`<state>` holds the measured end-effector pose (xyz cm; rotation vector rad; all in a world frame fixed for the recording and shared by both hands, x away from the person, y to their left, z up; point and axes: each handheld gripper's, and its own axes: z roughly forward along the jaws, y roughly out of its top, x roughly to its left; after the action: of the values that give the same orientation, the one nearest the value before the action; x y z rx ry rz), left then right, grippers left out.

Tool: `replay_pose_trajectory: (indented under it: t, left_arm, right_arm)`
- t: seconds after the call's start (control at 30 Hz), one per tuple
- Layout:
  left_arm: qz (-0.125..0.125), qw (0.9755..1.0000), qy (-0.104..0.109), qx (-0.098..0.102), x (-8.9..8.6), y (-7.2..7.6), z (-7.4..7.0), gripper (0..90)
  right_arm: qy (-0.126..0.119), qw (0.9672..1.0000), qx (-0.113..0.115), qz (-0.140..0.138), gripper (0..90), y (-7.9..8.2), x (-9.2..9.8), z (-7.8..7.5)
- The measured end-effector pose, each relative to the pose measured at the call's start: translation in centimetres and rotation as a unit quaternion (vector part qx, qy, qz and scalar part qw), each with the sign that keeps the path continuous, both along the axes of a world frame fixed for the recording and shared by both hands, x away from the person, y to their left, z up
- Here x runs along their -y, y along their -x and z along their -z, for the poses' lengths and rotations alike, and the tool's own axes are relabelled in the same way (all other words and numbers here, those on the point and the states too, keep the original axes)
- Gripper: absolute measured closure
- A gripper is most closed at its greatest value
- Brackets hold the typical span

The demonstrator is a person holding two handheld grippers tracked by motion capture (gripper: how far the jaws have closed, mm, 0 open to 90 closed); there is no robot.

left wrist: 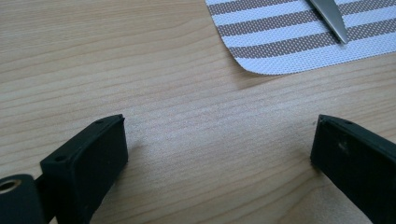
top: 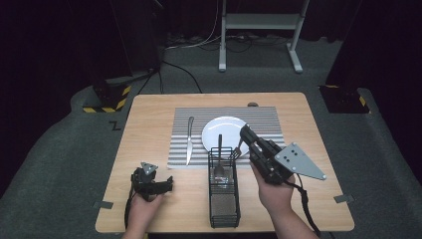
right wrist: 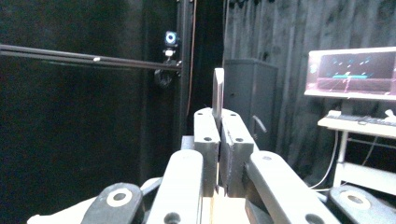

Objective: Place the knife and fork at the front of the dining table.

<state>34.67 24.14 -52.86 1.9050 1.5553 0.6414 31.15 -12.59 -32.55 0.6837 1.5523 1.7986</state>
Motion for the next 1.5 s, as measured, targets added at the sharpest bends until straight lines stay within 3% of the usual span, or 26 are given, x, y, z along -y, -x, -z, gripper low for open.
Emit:
replay_pose_trajectory:
  t: [0.17, 0.33, 0.63, 1.13, 1.5]
  left_arm:
    - [0.000, 1.0000, 0.000, 0.000, 0.0, 0.0, 0.0, 4.1]
    - [0.000, 1.0000, -0.001, 0.001, 0.0, 0.0, 0.0, 4.2]
    - [-0.001, 1.0000, -0.001, 0.001, 0.0, 0.0, 0.0, 4.3]
    - [0.000, 1.0000, -0.001, 0.001, 0.0, 0.0, 0.0, 4.3]
    - [0.000, 1.0000, -0.001, 0.001, 0.0, 0.0, 0.0, 4.3]
  right_arm:
    - [-0.003, 0.9997, 0.007, 0.022, 86.5, -0.1, 1.8, -0.8]
    - [0.002, 0.9990, -0.002, 0.044, 86.5, -0.8, 3.5, -0.3]
    - [0.017, 0.9954, -0.041, 0.085, 86.5, -2.8, 6.1, 3.0]
    - [0.053, 0.9840, -0.116, 0.125, 86.6, -7.0, 7.3, 8.8]
    - [0.053, 0.9796, -0.141, 0.133, 86.6, -9.1, 7.2, 10.4]
